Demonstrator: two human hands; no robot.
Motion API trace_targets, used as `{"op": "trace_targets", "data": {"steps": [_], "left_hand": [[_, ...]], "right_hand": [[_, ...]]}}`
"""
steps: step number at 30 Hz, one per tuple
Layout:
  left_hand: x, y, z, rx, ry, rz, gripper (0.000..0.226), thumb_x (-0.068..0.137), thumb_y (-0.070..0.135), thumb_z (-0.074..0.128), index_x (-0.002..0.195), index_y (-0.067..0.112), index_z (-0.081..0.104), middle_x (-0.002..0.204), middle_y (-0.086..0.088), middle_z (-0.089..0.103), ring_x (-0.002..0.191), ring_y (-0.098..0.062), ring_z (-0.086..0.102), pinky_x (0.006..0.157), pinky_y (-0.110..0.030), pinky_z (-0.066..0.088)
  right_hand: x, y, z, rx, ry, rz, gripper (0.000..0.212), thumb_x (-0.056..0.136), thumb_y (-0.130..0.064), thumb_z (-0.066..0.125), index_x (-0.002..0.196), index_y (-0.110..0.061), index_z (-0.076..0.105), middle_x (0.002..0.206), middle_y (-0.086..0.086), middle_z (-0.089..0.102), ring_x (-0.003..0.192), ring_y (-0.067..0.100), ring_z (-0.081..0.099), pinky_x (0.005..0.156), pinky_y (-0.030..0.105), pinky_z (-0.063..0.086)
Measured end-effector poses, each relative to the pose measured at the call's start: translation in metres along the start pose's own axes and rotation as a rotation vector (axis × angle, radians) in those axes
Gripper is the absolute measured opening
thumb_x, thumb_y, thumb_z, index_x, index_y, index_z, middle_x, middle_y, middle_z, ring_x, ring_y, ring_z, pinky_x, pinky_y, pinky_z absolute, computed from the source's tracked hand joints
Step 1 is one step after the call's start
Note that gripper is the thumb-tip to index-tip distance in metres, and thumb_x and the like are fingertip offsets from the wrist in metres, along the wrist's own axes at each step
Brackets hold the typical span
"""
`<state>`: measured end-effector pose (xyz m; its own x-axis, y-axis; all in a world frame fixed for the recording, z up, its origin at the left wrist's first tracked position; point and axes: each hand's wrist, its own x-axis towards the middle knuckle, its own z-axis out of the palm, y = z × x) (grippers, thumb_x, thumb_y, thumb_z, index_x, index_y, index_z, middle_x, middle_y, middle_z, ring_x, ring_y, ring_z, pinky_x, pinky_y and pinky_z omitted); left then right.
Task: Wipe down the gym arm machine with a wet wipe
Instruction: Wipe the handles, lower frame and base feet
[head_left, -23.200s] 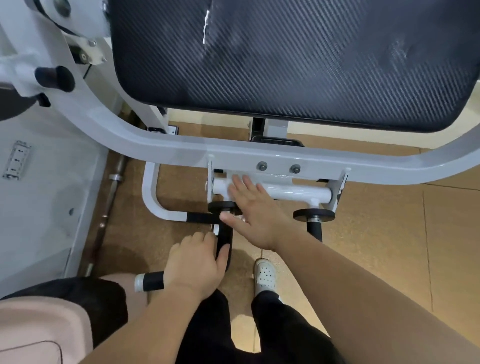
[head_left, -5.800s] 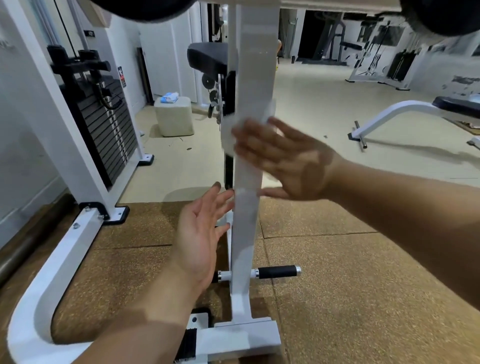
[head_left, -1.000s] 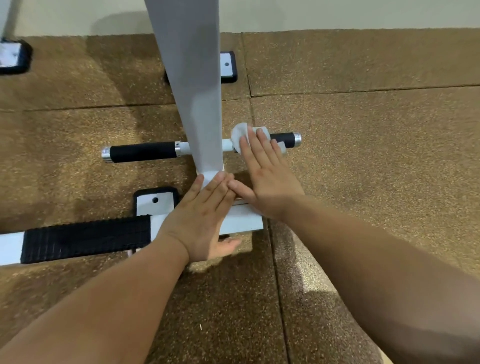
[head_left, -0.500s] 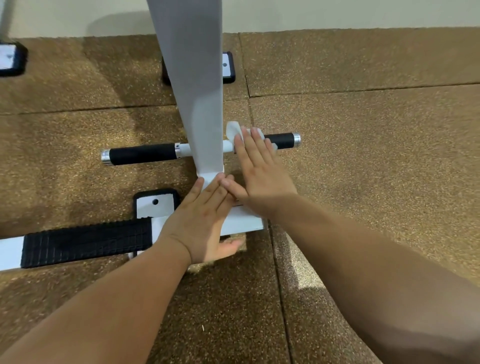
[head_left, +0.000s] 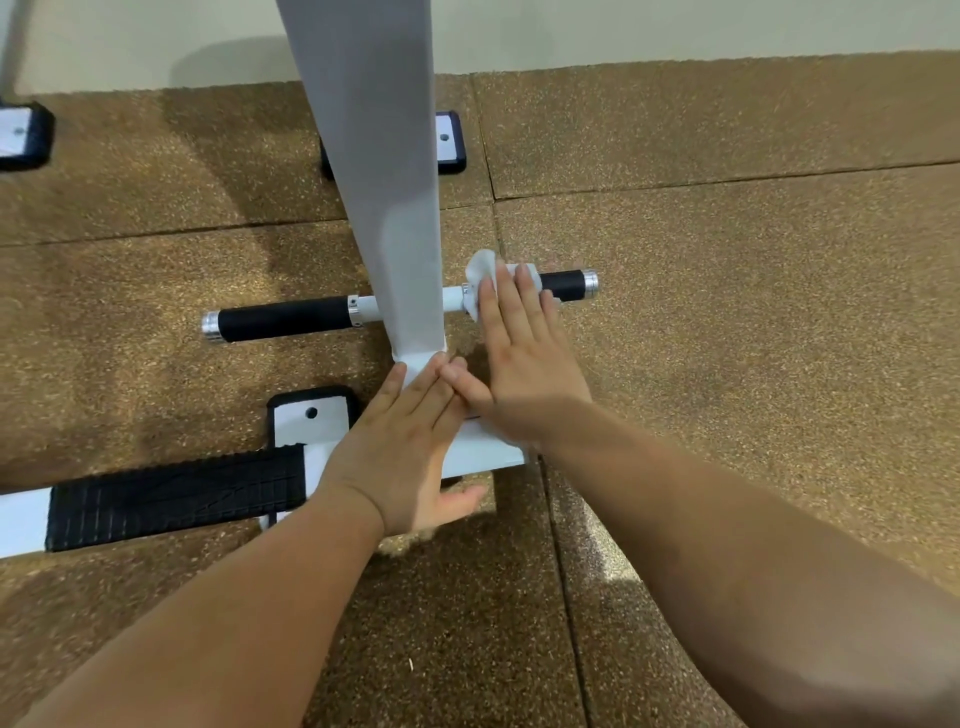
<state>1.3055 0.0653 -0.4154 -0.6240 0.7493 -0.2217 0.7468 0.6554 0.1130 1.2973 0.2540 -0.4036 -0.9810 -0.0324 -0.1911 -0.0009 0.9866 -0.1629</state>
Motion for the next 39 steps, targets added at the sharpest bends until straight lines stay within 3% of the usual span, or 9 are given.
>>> {"op": "trace_targets", "data": {"steps": [4,9,12,18,25,30,32,37,39], "left_hand": [[-0.001,-0.001,0.001,0.013,0.0,0.001,0.109,0.084,0.082,0.028,0.161,0.009,0.006,0.17,-0.008,-0.001,0.155,-0.023,-0.014,0.126,-0.052,0.0],[-0.001,-0.001,0.0,0.01,-0.003,0.011,0.106,0.084,0.081,0.027,0.161,0.009,0.007,0.17,-0.008,-0.001,0.155,-0.023,-0.014,0.125,-0.051,-0.003],[-0.001,0.0,-0.002,0.004,-0.001,0.003,0.106,0.084,0.081,0.028,0.161,0.01,0.009,0.17,-0.008,0.001,0.156,-0.023,-0.013,0.126,-0.051,-0.001],[-0.001,0.0,-0.002,-0.009,-0.009,0.0,0.106,0.085,0.081,0.027,0.162,0.011,0.003,0.17,-0.007,-0.003,0.155,-0.022,-0.016,0.126,-0.05,-0.005],[0.0,0.0,-0.002,-0.014,-0.015,0.005,0.106,0.084,0.08,0.031,0.16,0.01,0.009,0.17,-0.007,0.004,0.156,-0.022,-0.012,0.125,-0.05,-0.004],[0.0,0.0,-0.004,-0.049,-0.023,0.0,0.106,0.082,0.08,0.031,0.162,0.017,0.003,0.17,-0.007,-0.002,0.154,-0.022,-0.019,0.125,-0.047,-0.011],[0.0,0.0,-0.004,-0.028,-0.022,-0.001,0.107,0.084,0.081,0.028,0.162,0.014,-0.002,0.17,-0.006,-0.008,0.154,-0.021,-0.021,0.124,-0.047,-0.013],[0.0,0.0,-0.002,-0.04,-0.003,0.002,0.106,0.083,0.079,0.036,0.16,0.009,0.016,0.169,-0.008,0.01,0.157,-0.023,-0.005,0.124,-0.049,-0.003],[0.0,0.0,-0.004,-0.043,-0.008,0.0,0.107,0.083,0.08,0.034,0.161,0.01,0.015,0.17,-0.008,0.007,0.156,-0.022,-0.007,0.125,-0.049,-0.003]], "right_hand": [[-0.007,0.031,-0.001,-0.067,0.007,0.003,0.093,0.095,-0.076,-0.002,0.159,-0.012,-0.024,0.166,0.01,-0.03,0.152,0.024,-0.032,0.128,0.046,-0.008],[-0.005,0.039,-0.01,0.119,0.101,0.393,0.094,0.098,-0.074,-0.001,0.161,-0.006,-0.015,0.17,0.017,-0.015,0.156,0.03,-0.019,0.128,0.05,-0.006],[0.003,0.018,-0.009,-0.011,0.067,0.246,0.094,0.096,-0.074,-0.007,0.159,-0.005,-0.02,0.166,0.017,-0.026,0.152,0.034,-0.028,0.126,0.052,-0.011],[0.001,0.027,-0.014,-0.046,-0.016,-0.061,0.104,0.09,-0.083,0.0,0.162,-0.01,-0.013,0.17,0.012,-0.018,0.154,0.027,-0.027,0.126,0.049,-0.013],[-0.004,0.034,-0.018,-0.008,0.01,0.173,0.107,0.09,-0.084,-0.002,0.162,-0.005,-0.01,0.169,0.017,-0.016,0.155,0.033,-0.023,0.127,0.051,-0.01],[0.007,0.0,-0.014,0.049,-0.043,-0.161,0.094,0.099,-0.072,0.021,0.163,-0.01,-0.009,0.171,0.011,-0.014,0.156,0.024,-0.023,0.126,0.043,-0.015],[0.007,0.019,-0.016,-0.026,-0.033,-0.204,0.096,0.097,-0.077,0.013,0.164,-0.012,-0.006,0.172,0.01,-0.007,0.158,0.022,-0.015,0.126,0.04,-0.014],[0.009,0.04,-0.021,-0.082,0.048,0.092,0.104,0.093,-0.081,0.001,0.163,-0.005,0.009,0.169,0.018,0.015,0.158,0.032,0.003,0.128,0.048,-0.007],[0.013,0.019,-0.016,-0.027,0.037,0.166,0.107,0.091,-0.082,-0.001,0.163,-0.003,0.004,0.171,0.019,0.005,0.158,0.035,-0.006,0.127,0.051,-0.008]]}}
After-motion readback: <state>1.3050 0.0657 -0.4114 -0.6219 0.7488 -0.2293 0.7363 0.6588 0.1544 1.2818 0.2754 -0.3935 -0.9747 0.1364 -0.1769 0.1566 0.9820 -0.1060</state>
